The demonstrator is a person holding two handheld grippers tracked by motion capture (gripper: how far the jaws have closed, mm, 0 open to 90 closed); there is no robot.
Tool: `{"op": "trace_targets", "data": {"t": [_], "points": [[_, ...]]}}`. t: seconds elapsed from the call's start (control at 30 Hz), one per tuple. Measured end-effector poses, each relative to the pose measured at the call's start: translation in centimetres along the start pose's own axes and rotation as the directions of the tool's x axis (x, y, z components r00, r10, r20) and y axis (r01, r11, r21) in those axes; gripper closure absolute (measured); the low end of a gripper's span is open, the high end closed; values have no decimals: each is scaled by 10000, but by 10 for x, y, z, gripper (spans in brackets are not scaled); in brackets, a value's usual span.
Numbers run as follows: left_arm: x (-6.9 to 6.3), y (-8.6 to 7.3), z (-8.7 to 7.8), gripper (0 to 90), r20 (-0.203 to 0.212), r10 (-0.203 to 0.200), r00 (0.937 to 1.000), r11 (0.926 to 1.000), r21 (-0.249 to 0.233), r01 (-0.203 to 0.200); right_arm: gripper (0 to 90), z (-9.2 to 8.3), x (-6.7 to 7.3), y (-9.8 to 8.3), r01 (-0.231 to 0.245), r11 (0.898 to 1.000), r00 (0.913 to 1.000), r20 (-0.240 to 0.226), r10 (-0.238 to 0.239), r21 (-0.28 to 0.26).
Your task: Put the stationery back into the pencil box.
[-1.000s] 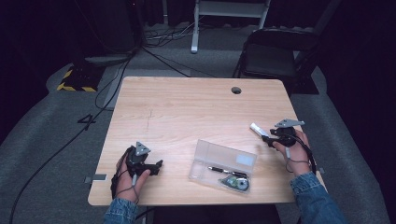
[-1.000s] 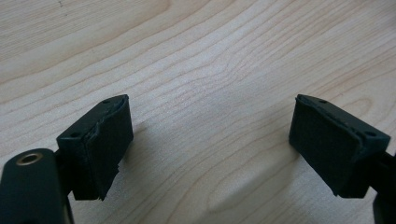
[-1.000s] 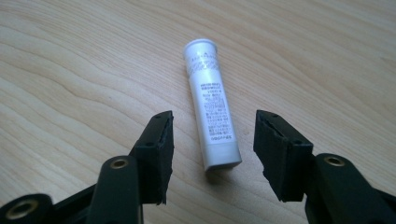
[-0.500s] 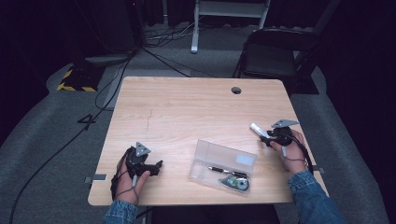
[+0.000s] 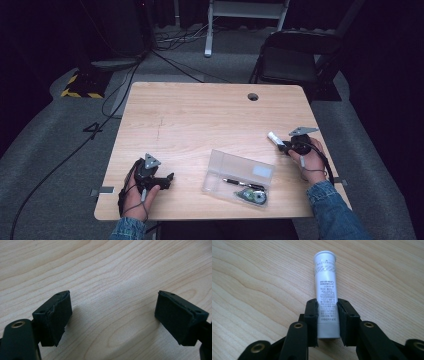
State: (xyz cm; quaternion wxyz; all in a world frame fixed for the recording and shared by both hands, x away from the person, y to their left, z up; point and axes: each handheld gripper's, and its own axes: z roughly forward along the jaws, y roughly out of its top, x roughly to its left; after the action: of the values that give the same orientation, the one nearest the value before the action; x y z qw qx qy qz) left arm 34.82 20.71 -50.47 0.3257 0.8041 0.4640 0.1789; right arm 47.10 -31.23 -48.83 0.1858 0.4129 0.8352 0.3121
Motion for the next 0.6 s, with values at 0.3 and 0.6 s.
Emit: {"op": "trace_targets", "data": {"t": [0.3,0.6], "points": [[0,0,0,146,40,10,10000,10000,0,-10,719,-11,1,3,-78,9994,9999,-135,73,-347],[0,0,1,142,74,-61,10000,10000,-47,61,719,-33,7,11,-32,9960,9995,-322,3,-898]]}}
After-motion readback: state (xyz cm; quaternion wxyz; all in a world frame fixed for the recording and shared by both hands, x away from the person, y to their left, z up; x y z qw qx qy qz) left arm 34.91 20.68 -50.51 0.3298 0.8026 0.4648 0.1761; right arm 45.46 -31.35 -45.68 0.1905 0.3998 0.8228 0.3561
